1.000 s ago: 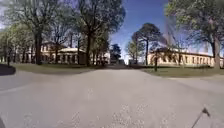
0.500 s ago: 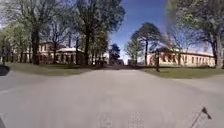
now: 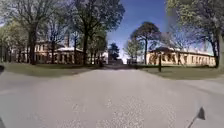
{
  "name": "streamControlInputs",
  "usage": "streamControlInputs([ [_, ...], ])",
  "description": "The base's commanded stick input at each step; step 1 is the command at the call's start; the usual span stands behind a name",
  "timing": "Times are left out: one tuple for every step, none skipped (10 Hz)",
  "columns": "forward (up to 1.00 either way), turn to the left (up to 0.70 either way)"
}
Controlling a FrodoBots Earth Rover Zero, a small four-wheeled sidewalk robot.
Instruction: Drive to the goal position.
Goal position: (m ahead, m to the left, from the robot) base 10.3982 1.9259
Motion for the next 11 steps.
streamControlInputs([
  [1.0,0.0],
  [1.0,0.0],
  [1.0,0.0],
  [1.0,0.0],
  [1.0,0.0],
  [1.0,0.0],
  [1.0,0.0],
  [1.0,0.0],
  [1.0,0.0],
  [1.0,0.0],
  [1.0,0.0],
])
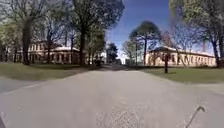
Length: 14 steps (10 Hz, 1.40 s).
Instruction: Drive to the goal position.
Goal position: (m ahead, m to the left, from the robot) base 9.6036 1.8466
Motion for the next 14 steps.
streamControlInputs([
  [1.0,0.0],
  [1.0,-0.08],
  [1.0,-0.35],
  [1.0,0.0],
  [1.0,0.0],
  [1.0,0.0],
  [1.0,0.0],
  [1.0,0.0],
  [1.0,0.0],
  [1.0,0.0],
  [1.0,0.0],
  [1.0,0.0],
  [1.0,0.0],
  [1.0,0.0],
])
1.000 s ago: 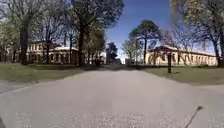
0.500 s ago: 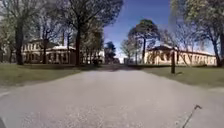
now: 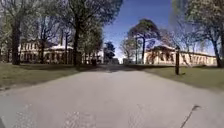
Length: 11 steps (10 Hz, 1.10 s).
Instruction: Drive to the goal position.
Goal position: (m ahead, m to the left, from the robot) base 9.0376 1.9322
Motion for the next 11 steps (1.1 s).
streamControlInputs([
  [1.0,0.0],
  [1.0,0.0],
  [1.0,0.0],
  [1.0,0.0],
  [1.0,0.0],
  [1.0,0.0],
  [1.0,0.0],
  [1.0,0.0],
  [1.0,0.0],
  [1.0,0.0],
  [1.0,0.0],
])
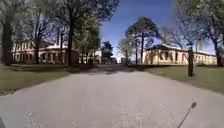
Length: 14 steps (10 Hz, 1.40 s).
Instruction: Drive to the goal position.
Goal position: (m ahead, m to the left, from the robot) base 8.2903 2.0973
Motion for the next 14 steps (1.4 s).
streamControlInputs([
  [1.0,0.0],
  [1.0,0.0],
  [1.0,0.0],
  [1.0,0.0],
  [1.0,0.0],
  [1.0,0.0],
  [1.0,0.0],
  [1.0,0.0],
  [1.0,0.0],
  [1.0,0.0],
  [1.0,0.0],
  [1.0,0.0],
  [1.0,0.19],
  [1.0,0.38],
])
